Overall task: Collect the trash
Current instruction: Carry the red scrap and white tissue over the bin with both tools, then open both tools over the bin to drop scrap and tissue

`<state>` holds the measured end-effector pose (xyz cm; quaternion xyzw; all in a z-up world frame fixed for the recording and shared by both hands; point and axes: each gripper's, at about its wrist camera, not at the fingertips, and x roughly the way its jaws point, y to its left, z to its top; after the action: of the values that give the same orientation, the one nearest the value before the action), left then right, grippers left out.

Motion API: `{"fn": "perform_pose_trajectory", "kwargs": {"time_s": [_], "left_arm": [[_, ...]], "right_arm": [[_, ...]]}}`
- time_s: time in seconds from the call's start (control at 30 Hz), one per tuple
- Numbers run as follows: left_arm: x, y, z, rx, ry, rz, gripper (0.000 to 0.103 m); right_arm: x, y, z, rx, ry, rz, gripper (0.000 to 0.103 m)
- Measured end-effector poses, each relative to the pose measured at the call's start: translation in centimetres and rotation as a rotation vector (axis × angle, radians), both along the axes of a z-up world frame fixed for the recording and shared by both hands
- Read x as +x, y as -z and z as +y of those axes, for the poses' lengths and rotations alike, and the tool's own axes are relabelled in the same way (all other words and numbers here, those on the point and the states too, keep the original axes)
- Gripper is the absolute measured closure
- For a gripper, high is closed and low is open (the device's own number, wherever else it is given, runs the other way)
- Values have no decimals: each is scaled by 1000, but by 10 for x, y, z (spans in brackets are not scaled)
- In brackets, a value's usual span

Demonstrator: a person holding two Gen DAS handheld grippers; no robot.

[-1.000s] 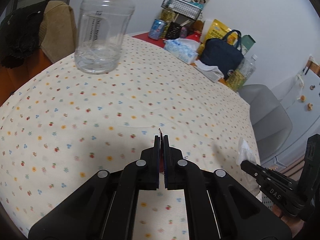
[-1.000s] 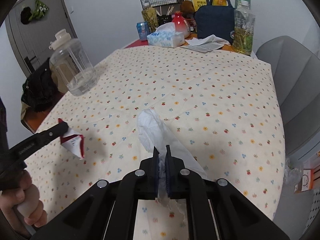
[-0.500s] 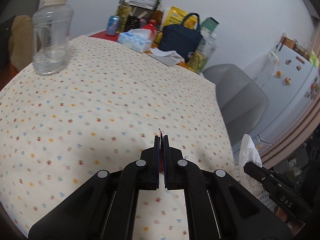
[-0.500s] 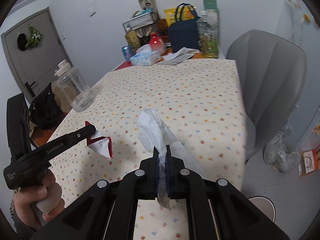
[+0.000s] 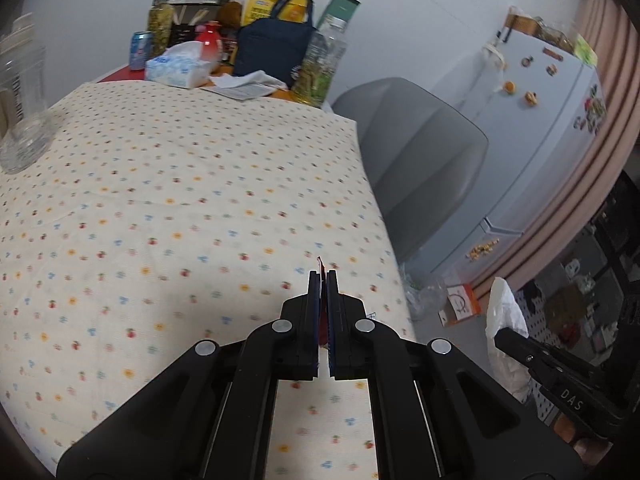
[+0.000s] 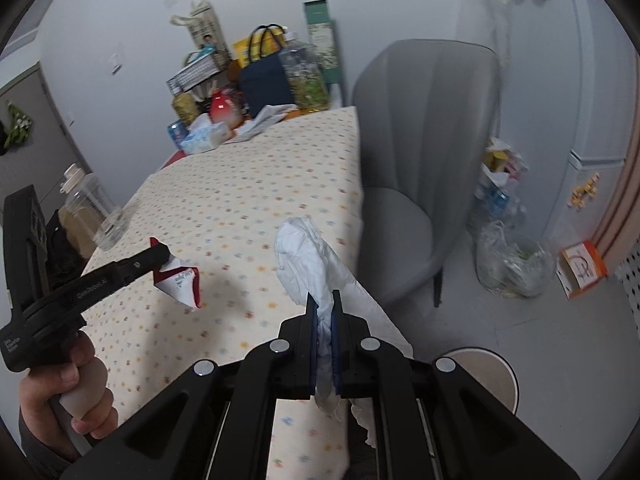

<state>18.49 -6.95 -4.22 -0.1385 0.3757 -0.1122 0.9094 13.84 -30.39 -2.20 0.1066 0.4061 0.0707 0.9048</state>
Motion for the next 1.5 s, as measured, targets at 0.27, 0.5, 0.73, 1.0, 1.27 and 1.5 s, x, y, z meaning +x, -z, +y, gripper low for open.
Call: {"fn": "perform_pose_trajectory", "kwargs": {"time_s": [0.27, 0.5, 0.73, 1.0, 1.27, 1.5], "left_arm": [[6, 12, -55, 37, 90, 27, 99], [14, 26, -100, 76, 158, 56, 99], [22, 40, -141, 125, 216, 83, 99], [25, 57, -179, 184, 271, 113, 99], [25, 71, -202, 225, 299, 134, 99], [23, 80, -224, 255, 332, 144, 99]], "right_arm": [[-14, 31, -56, 33, 120, 51, 96], [-22, 59, -91, 62, 189, 88, 96], [-22, 97, -126, 84, 254, 141, 96], [-15, 157, -155, 107, 314, 241, 93], [-23, 182, -172, 122, 339, 288, 53], [-45, 170, -193, 132, 392, 260, 46]]}}
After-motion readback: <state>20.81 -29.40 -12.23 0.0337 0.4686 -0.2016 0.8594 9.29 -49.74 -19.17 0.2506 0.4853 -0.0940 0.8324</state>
